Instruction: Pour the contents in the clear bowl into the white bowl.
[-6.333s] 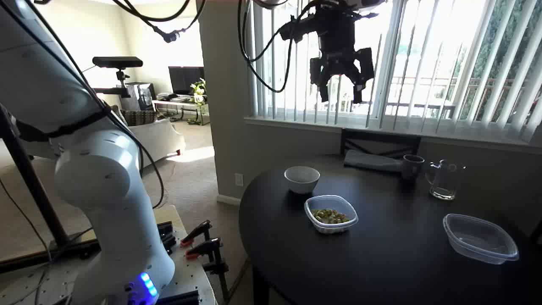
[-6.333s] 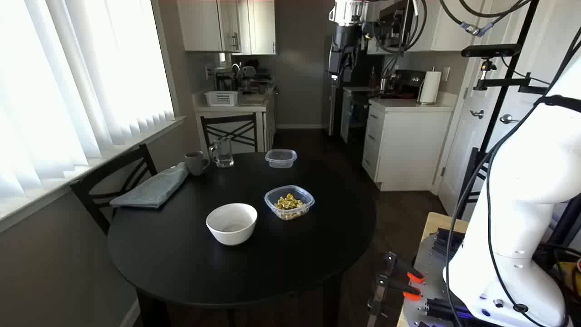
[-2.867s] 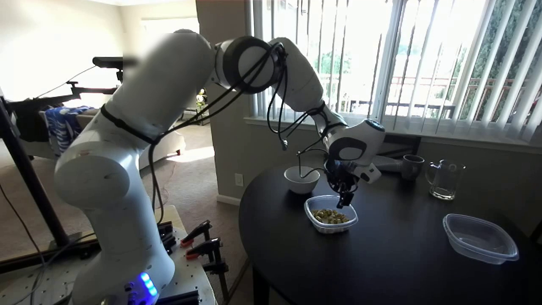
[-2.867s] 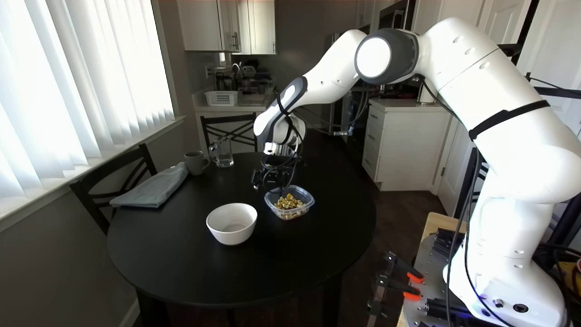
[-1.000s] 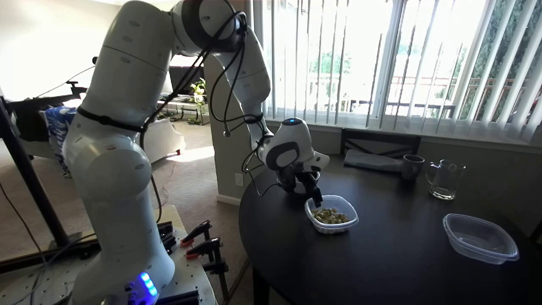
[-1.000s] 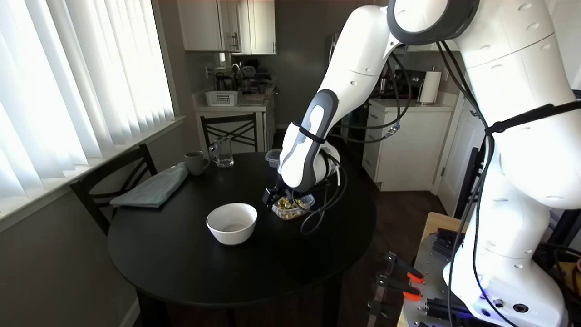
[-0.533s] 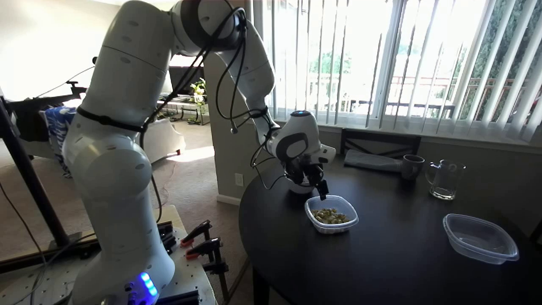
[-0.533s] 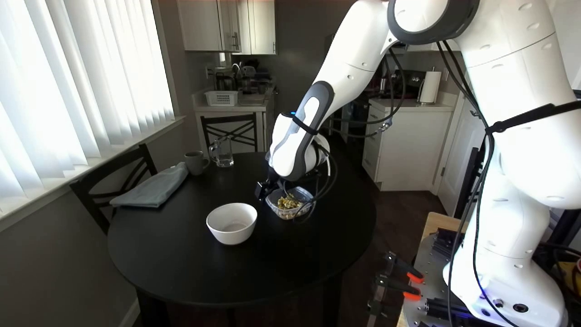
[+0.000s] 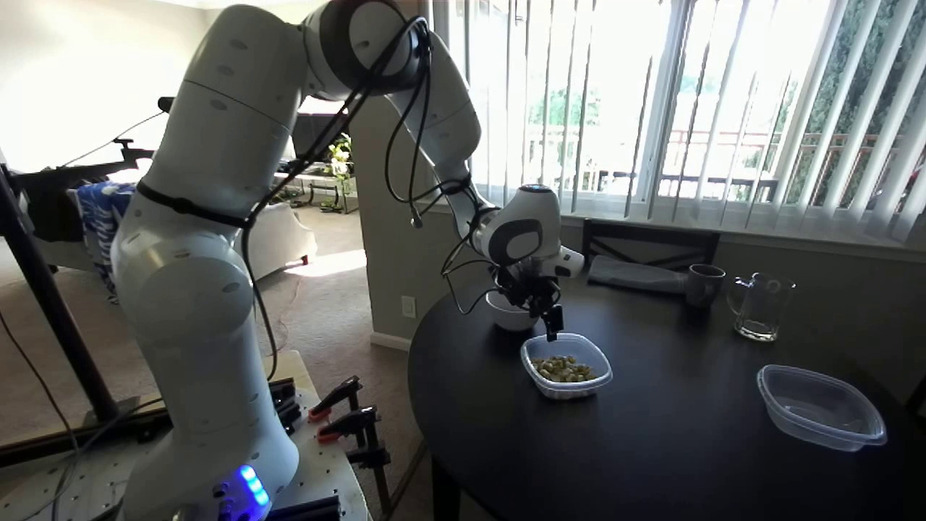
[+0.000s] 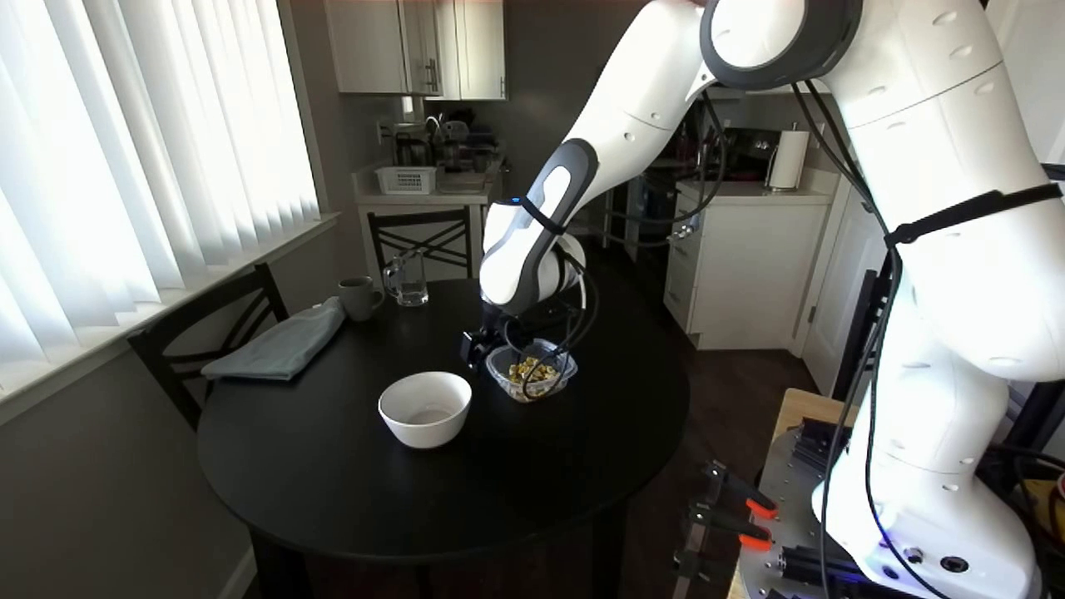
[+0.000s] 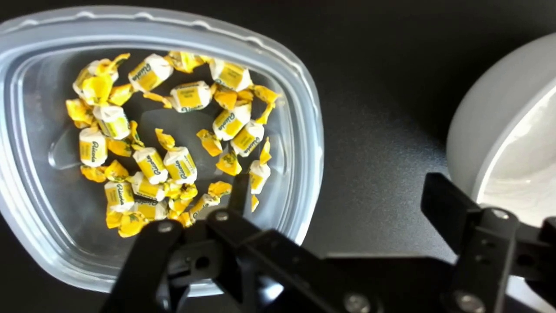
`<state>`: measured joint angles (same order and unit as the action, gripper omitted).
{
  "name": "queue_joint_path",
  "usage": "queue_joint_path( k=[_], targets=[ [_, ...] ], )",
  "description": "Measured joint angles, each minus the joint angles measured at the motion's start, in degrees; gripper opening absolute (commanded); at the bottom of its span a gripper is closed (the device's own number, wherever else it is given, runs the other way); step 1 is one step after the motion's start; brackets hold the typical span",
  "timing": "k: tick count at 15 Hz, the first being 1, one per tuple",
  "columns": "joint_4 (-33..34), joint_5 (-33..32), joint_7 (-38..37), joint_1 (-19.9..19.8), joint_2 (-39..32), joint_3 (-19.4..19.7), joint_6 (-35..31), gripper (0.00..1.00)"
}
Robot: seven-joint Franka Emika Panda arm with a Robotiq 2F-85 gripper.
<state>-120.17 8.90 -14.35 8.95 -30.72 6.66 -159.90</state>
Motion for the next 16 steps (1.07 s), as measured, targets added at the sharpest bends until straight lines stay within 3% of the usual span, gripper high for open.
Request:
queue_joint_path(
  k=[7, 8, 9, 11, 16],
  targets=[
    [5.3, 0.0, -1.1, -2.3, -3.4, -0.8, 6.3, 1.00],
    [5.9, 0.0, -1.6, -2.3, -3.9, -0.8, 7.0, 0.96],
    [6.4, 0.0, -2.1, -2.3, -4.3, -0.8, 7.7, 0.74],
    [7.5, 0.0, -2.6, -2.3, -5.3, -0.8, 8.8, 0.69],
    [8.7, 0.0, -2.6, -2.3, -6.6, -0.9, 9.1, 0.36]
  ],
)
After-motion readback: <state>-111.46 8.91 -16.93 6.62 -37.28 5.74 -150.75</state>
